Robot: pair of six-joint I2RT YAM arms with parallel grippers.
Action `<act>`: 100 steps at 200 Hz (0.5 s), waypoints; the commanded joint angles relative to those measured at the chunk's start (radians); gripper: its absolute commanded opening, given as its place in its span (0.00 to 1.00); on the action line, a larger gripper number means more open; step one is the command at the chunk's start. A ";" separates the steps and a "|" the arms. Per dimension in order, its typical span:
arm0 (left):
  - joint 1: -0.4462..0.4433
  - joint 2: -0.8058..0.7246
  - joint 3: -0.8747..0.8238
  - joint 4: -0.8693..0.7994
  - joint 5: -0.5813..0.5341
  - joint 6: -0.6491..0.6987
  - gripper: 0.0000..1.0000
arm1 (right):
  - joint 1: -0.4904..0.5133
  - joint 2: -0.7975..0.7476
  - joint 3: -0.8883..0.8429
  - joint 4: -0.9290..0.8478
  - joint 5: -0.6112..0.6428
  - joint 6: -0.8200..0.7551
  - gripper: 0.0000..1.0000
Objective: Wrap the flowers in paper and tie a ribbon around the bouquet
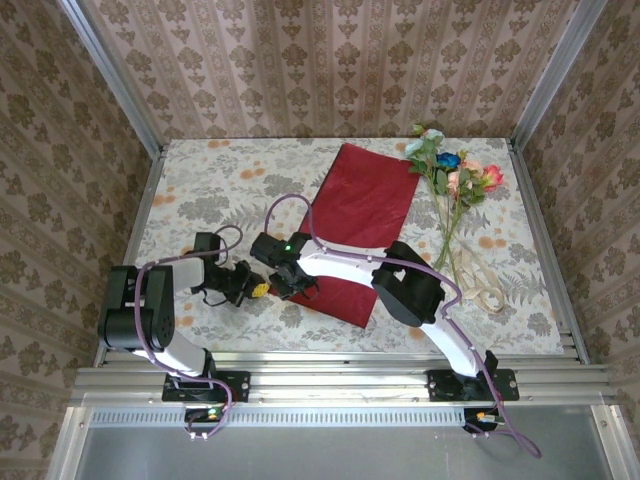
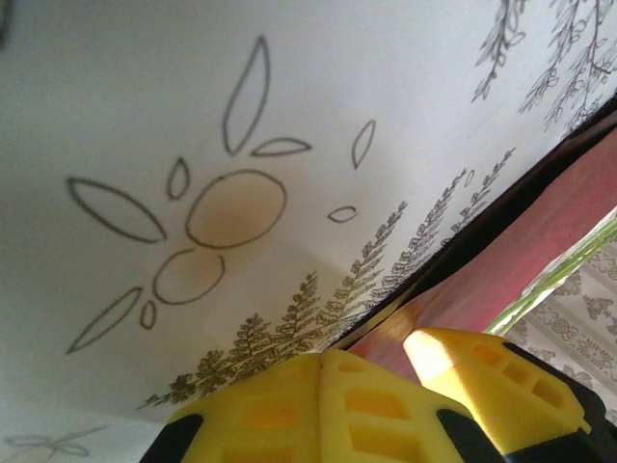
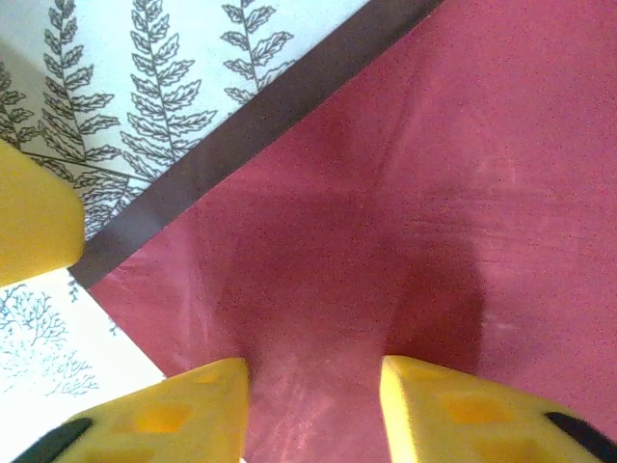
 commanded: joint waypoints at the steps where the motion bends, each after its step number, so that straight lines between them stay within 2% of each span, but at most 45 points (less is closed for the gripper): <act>1: 0.012 0.011 0.027 -0.043 -0.013 0.027 0.00 | -0.006 0.017 -0.005 -0.015 0.008 0.009 0.28; 30: 0.014 -0.001 0.032 -0.054 -0.019 0.030 0.00 | -0.018 0.001 -0.014 -0.010 -0.006 0.005 0.15; 59: 0.014 -0.017 0.036 -0.056 -0.018 0.018 0.00 | -0.018 -0.012 -0.029 -0.008 -0.004 0.000 0.11; 65: 0.014 -0.021 0.036 -0.056 -0.017 0.017 0.00 | -0.017 -0.016 -0.031 -0.004 -0.006 -0.005 0.13; 78: 0.016 -0.024 0.036 -0.064 -0.019 0.019 0.00 | -0.007 -0.032 -0.034 0.002 0.007 -0.022 0.28; 100: 0.044 -0.017 0.029 -0.076 -0.020 0.035 0.00 | 0.012 -0.037 -0.019 -0.013 0.041 -0.045 0.45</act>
